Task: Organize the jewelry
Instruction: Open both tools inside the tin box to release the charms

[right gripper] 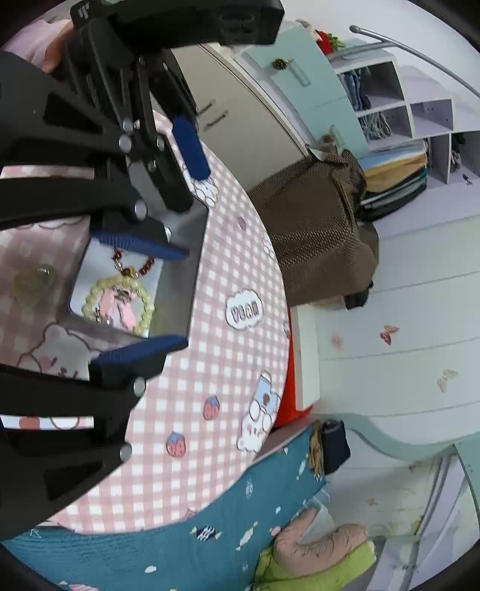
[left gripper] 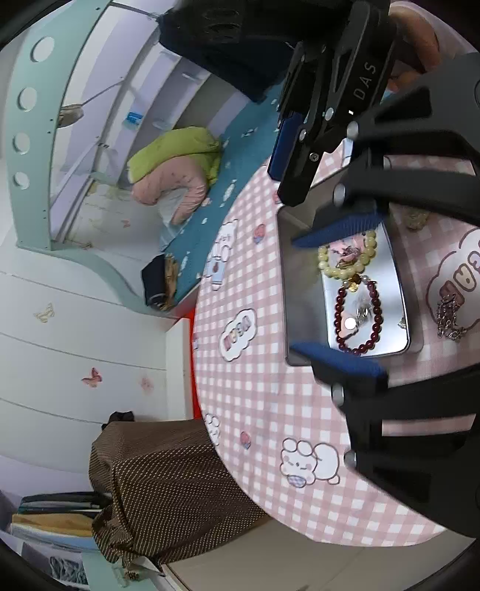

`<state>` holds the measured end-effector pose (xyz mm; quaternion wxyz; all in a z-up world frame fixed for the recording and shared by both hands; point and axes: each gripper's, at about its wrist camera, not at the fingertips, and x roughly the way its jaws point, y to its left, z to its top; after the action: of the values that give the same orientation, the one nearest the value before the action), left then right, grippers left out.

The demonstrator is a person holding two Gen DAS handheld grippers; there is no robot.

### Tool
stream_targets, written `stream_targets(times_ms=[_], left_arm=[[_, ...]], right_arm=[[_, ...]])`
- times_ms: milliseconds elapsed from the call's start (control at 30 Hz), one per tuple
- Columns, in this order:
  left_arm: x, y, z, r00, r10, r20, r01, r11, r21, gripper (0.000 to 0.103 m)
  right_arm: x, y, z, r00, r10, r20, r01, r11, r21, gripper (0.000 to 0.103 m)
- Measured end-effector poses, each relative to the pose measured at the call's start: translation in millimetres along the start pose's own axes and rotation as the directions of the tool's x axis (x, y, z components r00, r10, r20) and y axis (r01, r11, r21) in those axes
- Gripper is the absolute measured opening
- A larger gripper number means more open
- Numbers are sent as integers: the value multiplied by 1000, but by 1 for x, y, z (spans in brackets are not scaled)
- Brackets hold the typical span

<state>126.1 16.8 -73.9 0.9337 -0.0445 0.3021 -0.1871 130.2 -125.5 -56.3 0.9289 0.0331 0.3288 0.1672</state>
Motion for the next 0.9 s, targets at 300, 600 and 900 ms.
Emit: stream_targets(times_ms=[300, 600, 900], left_arm=[[-7, 3, -1, 1000, 17, 2, -17, 1000, 2, 57], [-7, 0, -6, 1000, 28, -12, -27, 1000, 14, 57], [-17, -3, -8, 999, 47, -4, -47, 999, 21, 57]], right_arm=[[-4, -4, -1, 999, -46, 4, 46, 999, 2, 52], [-9, -4, -3, 998, -57, 4, 57, 998, 21, 53], [-18, 0, -7, 998, -63, 10, 62, 998, 21, 58]])
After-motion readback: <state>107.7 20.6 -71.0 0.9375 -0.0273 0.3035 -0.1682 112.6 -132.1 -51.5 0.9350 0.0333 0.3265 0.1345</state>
